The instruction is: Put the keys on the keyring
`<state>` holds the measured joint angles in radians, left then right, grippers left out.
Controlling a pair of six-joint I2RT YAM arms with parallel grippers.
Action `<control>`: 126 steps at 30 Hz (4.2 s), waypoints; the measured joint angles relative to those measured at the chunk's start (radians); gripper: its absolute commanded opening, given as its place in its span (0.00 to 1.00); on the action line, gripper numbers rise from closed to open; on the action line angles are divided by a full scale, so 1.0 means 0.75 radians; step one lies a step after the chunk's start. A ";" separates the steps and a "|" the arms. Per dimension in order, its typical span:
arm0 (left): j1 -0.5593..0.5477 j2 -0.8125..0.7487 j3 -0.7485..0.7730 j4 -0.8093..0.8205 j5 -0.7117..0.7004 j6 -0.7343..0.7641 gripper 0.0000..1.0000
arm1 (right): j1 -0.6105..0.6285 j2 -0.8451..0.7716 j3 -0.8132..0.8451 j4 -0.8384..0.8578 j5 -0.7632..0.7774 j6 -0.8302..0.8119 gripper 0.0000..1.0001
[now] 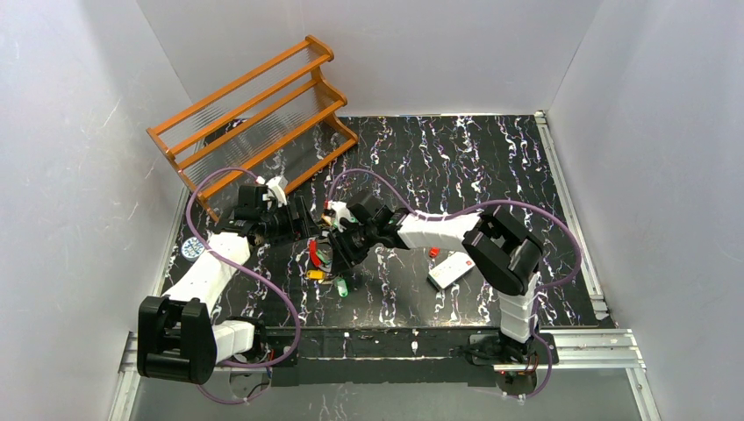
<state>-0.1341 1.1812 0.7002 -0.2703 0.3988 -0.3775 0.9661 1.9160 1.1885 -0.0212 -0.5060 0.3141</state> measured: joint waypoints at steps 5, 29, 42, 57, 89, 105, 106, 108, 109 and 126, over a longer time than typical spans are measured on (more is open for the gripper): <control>0.000 -0.001 0.000 -0.001 -0.006 0.000 0.78 | 0.013 0.010 0.047 -0.049 0.086 0.027 0.45; -0.001 -0.001 0.000 -0.010 -0.019 0.001 0.79 | 0.015 0.092 0.123 -0.143 0.250 -0.006 0.01; -0.001 -0.001 0.000 -0.013 -0.019 0.004 0.79 | -0.002 0.074 0.166 -0.232 0.412 -0.201 0.06; 0.000 -0.001 0.000 -0.021 -0.019 0.005 0.80 | -0.060 -0.060 0.156 -0.266 0.529 -0.161 0.45; -0.001 -0.001 0.000 -0.023 -0.019 0.005 0.80 | -0.154 0.015 -0.033 -0.037 0.111 0.279 0.37; -0.001 -0.002 0.000 -0.024 -0.019 0.005 0.80 | -0.154 0.066 -0.027 0.021 0.095 0.291 0.20; -0.001 -0.002 0.000 -0.024 -0.019 0.005 0.80 | -0.154 0.072 -0.024 0.029 0.100 0.290 0.15; -0.001 -0.002 0.000 -0.024 -0.019 0.005 0.80 | -0.154 0.078 -0.019 0.033 0.115 0.282 0.04; 0.000 -0.002 0.000 -0.024 -0.019 0.005 0.80 | -0.154 0.078 -0.017 0.034 0.123 0.274 0.01; 0.000 -0.092 0.000 0.014 0.058 0.016 0.80 | -0.154 -0.172 -0.007 -0.107 0.278 -0.168 0.01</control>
<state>-0.1341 1.1122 0.7002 -0.2596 0.4423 -0.3653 0.8509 1.7866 1.1835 -0.1017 -0.2977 0.1879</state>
